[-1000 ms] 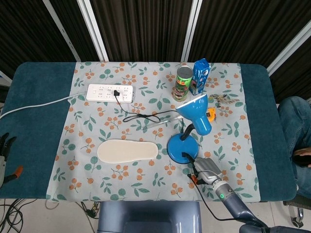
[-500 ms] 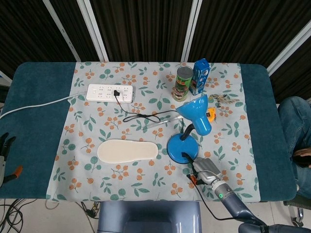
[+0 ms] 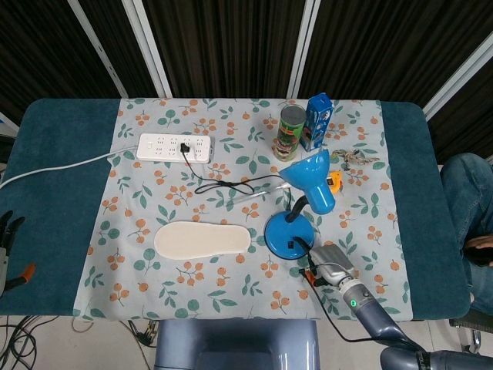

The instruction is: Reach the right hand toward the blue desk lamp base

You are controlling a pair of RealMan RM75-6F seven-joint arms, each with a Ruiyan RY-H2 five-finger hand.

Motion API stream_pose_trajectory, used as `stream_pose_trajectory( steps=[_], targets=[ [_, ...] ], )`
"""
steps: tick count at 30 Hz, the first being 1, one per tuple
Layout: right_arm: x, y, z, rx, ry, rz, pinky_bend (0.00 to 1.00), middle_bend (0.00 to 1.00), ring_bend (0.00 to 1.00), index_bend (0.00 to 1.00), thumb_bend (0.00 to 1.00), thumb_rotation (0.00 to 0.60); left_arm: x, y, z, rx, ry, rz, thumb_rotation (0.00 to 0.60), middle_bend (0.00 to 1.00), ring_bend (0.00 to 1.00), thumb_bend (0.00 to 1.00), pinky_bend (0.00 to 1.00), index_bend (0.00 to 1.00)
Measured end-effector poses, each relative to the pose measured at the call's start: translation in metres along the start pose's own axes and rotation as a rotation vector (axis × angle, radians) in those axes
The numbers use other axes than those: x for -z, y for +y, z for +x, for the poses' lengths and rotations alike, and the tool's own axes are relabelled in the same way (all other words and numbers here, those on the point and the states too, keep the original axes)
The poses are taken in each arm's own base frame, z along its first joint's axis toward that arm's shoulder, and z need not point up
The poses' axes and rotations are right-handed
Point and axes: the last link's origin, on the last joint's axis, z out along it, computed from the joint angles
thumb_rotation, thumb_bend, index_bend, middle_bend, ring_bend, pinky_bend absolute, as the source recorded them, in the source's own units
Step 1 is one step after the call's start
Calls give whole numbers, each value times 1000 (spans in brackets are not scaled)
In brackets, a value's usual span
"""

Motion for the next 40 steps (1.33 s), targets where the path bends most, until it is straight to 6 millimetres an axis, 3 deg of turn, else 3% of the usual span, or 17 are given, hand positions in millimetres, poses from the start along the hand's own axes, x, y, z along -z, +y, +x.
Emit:
stream_pose_trajectory(
  steps=[4, 7, 10, 16, 17, 20, 21, 25, 31, 40],
  targets=[
    [10, 3, 16, -2, 50, -5, 980, 662, 686, 0, 482, 600, 0, 0, 0, 1, 1, 0, 600, 0, 0, 251, 144, 103],
    [22, 8, 26, 6, 62, -11, 989, 598, 634, 0, 482, 600, 0, 0, 0, 1, 1, 2, 600, 0, 0, 251, 144, 103],
    [37, 16, 37, 30, 78, -29, 997, 433, 475, 0, 459, 600, 0, 0, 0, 0, 4, 6, 600, 0, 0, 251, 145, 103],
    [71, 36, 49, 102, 160, -113, 985, 182, 162, 0, 253, 600, 1, 0, 1, -3, 8, 8, 600, 0, 0, 251, 145, 103],
    [76, 39, 50, 111, 178, -130, 895, 148, 125, 0, 243, 600, 1, 0, 1, -3, 7, 7, 600, 0, 0, 251, 145, 103],
    [96, 53, 50, 131, 246, -192, 105, 64, 36, 0, 229, 600, 1, 1, 0, -5, 5, 5, 600, 0, 0, 252, 145, 103],
    [103, 57, 50, 135, 268, -211, 5, 54, 28, 0, 226, 600, 1, 1, 0, -6, 6, 3, 600, 0, 0, 251, 145, 103],
    [131, 81, 48, 146, 382, -273, 0, 36, 17, 10, 221, 600, 2, 1, 1, -6, 7, 3, 600, 0, 0, 252, 145, 103],
    [155, 120, 46, 175, 454, -313, 0, 31, 12, 12, 220, 600, 2, 1, 0, -11, 6, 1, 600, 0, 0, 253, 144, 103],
    [165, 133, 52, 239, 506, -339, 0, 31, 9, 12, 212, 600, 2, 2, 0, -16, 8, -8, 600, 0, 0, 253, 144, 103]
  ],
)
